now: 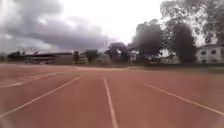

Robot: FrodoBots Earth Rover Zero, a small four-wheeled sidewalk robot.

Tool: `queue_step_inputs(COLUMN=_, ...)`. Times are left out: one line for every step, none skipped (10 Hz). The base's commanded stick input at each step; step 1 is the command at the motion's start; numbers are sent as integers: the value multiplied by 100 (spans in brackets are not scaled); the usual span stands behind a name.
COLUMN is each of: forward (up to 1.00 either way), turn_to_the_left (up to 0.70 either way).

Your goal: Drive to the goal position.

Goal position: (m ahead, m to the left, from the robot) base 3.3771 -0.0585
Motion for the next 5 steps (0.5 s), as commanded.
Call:
queue_step_inputs(forward=45, turn_to_the_left=0)
queue_step_inputs(forward=45, turn_to_the_left=0)
queue_step_inputs(forward=45, turn_to_the_left=0)
queue_step_inputs(forward=45, turn_to_the_left=0)
queue_step_inputs(forward=45, turn_to_the_left=0)
